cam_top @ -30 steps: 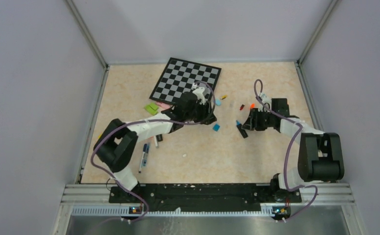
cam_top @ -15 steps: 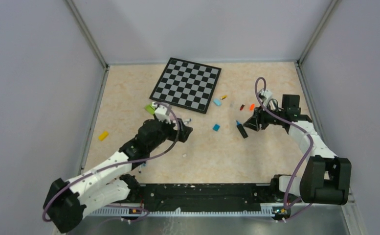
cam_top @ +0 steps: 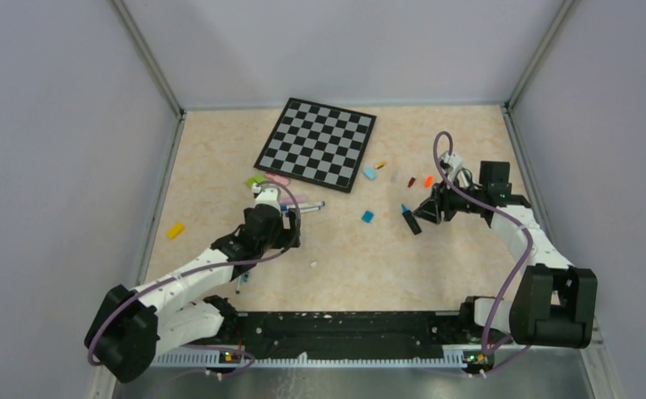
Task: Open the pen caps
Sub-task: Pick up the pen from the center of the board.
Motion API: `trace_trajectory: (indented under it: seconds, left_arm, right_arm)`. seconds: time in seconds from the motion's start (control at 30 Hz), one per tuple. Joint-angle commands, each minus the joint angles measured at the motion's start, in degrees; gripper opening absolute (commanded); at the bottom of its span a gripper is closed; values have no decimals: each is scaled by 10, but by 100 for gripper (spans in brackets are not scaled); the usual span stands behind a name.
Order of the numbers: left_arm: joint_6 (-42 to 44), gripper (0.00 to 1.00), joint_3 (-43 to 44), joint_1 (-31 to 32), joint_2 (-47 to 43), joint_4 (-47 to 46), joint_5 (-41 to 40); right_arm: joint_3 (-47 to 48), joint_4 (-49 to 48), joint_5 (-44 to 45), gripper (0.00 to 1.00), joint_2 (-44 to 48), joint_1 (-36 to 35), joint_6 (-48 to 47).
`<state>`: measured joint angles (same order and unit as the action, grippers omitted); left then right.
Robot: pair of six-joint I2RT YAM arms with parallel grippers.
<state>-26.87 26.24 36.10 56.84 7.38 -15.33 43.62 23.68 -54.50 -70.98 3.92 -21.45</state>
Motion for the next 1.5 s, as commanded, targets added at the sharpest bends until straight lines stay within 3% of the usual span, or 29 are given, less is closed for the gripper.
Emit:
trace_trajectory:
  seconds: [0.0,0.47,1.13,1.47]
  left_arm:
    - [8,95,48,-27,62,-5,-6]
    - [0,59,119,-76,201,45,-61]
    - [-20,52,149,-97,285,63,-60]
    - [-40,44,163,-117,326,81,-49]
  right_arm:
    - [10,-5,-17,45,11,4,-10]
    - [10,-4,-15,45,9,4,-8]
    - [10,-5,-12,44,5,4,-8]
    - [10,-3,-11,44,4,4,-9]
